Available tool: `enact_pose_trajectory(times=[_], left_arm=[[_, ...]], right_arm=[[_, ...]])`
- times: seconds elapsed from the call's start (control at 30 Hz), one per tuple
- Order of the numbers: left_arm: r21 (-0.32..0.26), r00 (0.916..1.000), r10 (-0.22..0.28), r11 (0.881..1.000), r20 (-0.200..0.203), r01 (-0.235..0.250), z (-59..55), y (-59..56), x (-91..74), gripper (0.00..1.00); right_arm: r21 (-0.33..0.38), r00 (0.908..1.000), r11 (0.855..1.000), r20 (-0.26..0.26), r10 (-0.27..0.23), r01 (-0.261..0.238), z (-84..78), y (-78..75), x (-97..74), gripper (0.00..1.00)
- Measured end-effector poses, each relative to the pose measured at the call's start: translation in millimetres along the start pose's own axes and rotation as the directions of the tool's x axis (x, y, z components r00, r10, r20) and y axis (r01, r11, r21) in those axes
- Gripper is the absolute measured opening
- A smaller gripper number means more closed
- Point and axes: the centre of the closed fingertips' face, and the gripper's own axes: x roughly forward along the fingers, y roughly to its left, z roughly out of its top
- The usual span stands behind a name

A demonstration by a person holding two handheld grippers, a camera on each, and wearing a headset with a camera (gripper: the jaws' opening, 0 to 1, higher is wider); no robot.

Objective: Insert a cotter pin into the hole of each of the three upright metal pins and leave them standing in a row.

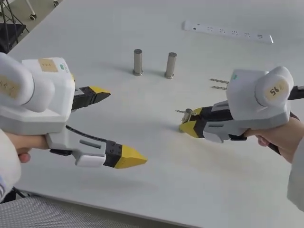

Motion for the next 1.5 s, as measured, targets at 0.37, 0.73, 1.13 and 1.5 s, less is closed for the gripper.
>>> enact_pose_trajectory(times=[0.37,0.73,1.13,1.5], left_arm=[[-0.001,0.9996,0.027,1.000,-0.007,-0.027,-0.7,9.3,-6.0,0.98],[-0.009,0.9991,0.039,0.999,-0.017,-0.039,-3.4,11.0,-9.9,0.97],[-0.025,0.9980,0.057,0.998,-0.028,-0.058,-10.3,15.1,-14.7,0.97],[-0.052,0.9976,0.056,0.997,-0.039,-0.058,-15.8,16.0,-16.2,0.97]], right_arm=[[0.004,0.9972,0.999,0.068,-0.032,0.032,37.3,-10.5,23.4,0.04],[-0.018,0.9973,1.000,0.073,0.003,-0.002,52.0,-4.7,49.4,0.04],[-0.019,0.9987,1.000,0.046,0.022,-0.021,48.2,-1.6,62.0,0.04],[0.000,0.9980,1.000,0.062,0.016,-0.016,49.3,-2.7,64.9,0.04]])
